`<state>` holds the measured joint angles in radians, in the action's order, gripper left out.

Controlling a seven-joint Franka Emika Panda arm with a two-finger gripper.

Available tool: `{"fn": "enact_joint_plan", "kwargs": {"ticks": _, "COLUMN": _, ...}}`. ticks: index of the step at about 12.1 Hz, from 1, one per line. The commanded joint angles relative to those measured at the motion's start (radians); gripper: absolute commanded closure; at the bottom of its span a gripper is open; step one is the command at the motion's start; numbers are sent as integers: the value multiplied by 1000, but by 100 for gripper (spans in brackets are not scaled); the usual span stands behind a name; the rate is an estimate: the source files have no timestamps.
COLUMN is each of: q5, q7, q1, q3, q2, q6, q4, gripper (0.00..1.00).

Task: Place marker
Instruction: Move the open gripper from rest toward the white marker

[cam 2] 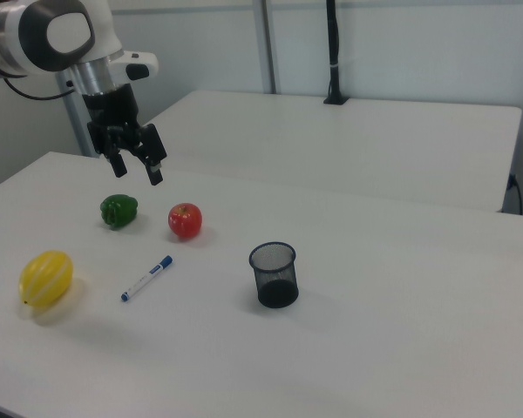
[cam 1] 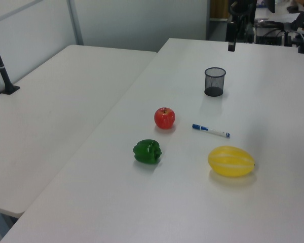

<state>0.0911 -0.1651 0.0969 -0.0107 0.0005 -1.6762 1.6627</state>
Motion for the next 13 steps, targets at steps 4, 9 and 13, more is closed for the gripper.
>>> {"fn": "enact_joint_plan", "kwargs": {"ticks": 4, "q5": -1, "q7": 7, "q1": 7, "q3": 9, "q2": -14, "q6": 18, "q4": 11, "gripper": 0}}
{"fn": "enact_joint_plan", "kwargs": {"ticks": 9, "q5": -2, "q7": 1, "q1": 17, "q3": 2, "q2": 31, "q6": 12, "q4": -17, "gripper": 0}}
{"fn": "enact_joint_plan", "kwargs": {"ticks": 13, "q5": -48, "q7": -5, "q1": 89, "q3": -3, "q2": 53, "q6": 10, "q4": -28, "gripper": 0}}
